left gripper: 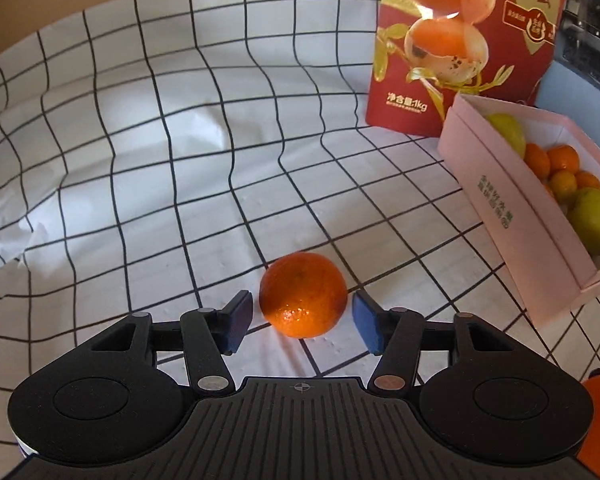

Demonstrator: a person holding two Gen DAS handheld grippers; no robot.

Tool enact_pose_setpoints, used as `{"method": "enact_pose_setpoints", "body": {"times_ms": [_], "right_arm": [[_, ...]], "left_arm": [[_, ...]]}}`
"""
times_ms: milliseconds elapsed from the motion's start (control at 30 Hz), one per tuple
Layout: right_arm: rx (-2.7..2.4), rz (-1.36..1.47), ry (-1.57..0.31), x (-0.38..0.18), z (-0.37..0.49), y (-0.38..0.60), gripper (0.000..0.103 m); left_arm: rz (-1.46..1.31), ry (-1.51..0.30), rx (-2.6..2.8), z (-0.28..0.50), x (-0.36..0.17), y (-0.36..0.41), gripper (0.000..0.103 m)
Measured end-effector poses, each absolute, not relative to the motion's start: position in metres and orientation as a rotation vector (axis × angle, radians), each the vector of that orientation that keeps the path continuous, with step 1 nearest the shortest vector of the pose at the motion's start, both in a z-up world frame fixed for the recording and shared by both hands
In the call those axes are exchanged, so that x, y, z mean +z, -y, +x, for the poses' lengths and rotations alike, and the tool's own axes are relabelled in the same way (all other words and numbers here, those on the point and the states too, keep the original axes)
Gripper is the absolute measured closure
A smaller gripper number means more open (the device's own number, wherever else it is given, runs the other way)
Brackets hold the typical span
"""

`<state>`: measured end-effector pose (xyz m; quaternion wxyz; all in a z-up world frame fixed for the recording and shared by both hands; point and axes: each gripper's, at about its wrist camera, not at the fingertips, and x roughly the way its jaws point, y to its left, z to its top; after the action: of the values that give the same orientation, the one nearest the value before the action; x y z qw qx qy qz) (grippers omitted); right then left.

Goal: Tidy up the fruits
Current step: 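Grasp a small tangerine with the left tool while the right tool holds the orange, then lift the tangerine with the left tool while the right tool holds the orange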

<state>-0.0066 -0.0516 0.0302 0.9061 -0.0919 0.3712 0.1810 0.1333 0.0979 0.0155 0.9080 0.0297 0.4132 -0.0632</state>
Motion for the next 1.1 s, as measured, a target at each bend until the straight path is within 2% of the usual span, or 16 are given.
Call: {"method": "enact_pose_setpoints", "body": {"times_ms": [67,133,267,433,733,1100], "right_arm": [[0.359,-0.188,-0.763,0.028,-0.006,0.051,0.02],[0.355,-0.173,-0.793,0.021,-0.003,0.053,0.019],[0.358,-0.123,-0.766,0.015,-0.004,0.063,0.011],[0.34,-0.12,-0.755,0.012,-0.003,0.064,0.0],[0.346,-0.131,-0.788,0.014,0.002,0.063,0.0],[0.337,-0.072,-0.807,0.028,-0.013,0.081,0.006]], "left_arm": [[0.052,-0.847,-0.13,0.135,0.015,-0.1,0.051],[0.048,-0.842,-0.133,0.136,0.015,-0.1,0.051],[0.035,-0.853,-0.136,0.13,0.02,-0.1,0.052],[-0.029,-0.841,-0.177,0.086,0.029,-0.101,0.052],[-0.099,-0.903,-0.15,-0.006,0.021,-0.086,0.052],[-0.136,-0.893,-0.143,-0.024,0.021,-0.084,0.052]]}}
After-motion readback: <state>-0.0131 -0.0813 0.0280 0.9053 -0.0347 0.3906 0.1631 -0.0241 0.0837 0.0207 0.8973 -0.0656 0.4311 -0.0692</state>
